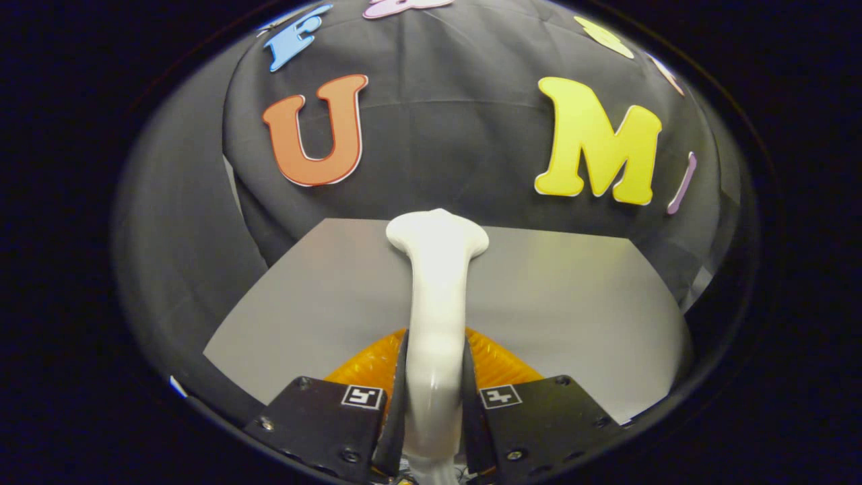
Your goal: Iron the clothes twice with a garment steamer, once on the left side and once on the right side.
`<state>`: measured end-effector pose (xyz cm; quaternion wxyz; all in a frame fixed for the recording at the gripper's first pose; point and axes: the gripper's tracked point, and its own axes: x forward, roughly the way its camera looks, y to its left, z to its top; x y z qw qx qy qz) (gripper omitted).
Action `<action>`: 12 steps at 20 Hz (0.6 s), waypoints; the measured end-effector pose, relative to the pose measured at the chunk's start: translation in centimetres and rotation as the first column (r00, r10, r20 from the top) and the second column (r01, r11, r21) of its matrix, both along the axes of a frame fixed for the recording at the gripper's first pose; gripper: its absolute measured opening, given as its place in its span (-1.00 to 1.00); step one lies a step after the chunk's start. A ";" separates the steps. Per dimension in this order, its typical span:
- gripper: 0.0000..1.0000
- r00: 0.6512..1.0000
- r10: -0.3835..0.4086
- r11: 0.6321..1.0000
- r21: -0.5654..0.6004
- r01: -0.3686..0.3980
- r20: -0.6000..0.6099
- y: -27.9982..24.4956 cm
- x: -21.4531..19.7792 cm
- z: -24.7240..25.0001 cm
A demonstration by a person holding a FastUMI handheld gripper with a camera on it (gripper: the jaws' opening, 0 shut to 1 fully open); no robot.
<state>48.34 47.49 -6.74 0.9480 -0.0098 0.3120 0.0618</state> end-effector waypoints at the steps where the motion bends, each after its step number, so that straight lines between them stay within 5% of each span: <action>1: -0.24 1.000 0.005 1.000 0.000 -0.005 -0.005 0.0 -0.2 0.1; 12: -0.28 0.977 0.063 0.994 0.071 -0.079 0.203 -4.4 -6.5 9.7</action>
